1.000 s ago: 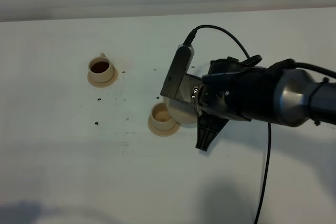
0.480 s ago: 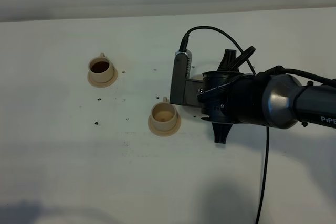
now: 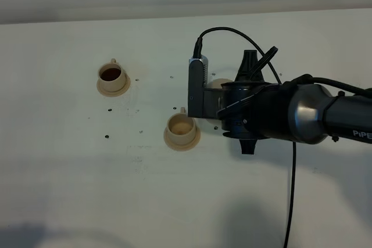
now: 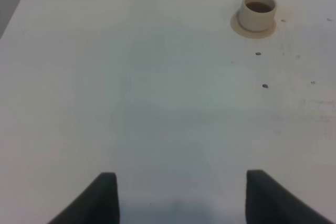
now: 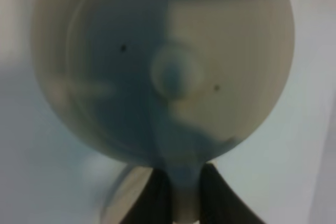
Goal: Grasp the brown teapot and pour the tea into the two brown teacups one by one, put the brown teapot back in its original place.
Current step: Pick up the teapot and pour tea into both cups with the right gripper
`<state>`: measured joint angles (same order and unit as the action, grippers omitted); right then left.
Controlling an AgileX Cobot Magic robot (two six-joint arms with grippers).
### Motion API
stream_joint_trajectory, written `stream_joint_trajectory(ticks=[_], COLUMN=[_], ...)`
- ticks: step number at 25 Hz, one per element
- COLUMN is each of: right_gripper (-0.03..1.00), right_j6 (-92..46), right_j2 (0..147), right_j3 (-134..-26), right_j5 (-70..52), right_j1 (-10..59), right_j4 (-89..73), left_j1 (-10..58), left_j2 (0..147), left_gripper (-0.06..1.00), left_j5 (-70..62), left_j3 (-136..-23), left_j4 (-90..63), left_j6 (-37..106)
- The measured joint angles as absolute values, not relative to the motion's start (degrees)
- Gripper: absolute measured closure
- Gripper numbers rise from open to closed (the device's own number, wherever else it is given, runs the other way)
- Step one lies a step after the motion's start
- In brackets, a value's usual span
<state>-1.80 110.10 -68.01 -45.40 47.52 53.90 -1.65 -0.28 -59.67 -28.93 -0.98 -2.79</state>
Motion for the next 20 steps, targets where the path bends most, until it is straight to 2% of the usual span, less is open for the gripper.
stream_joint_trajectory(ticks=[20], right_gripper=[0.84], right_j6=[-7.21], right_j2=[112.50], right_j3=[-68.01], right_j5=[-47.21], right_j1=[49.88], right_j4=[65.73], left_j1=[-1.65], left_j2=[-0.28], left_gripper=[0.42], left_j5=[-59.67], left_j3=[-28.93], left_j4=[-0.98], left_j6=[-2.79])
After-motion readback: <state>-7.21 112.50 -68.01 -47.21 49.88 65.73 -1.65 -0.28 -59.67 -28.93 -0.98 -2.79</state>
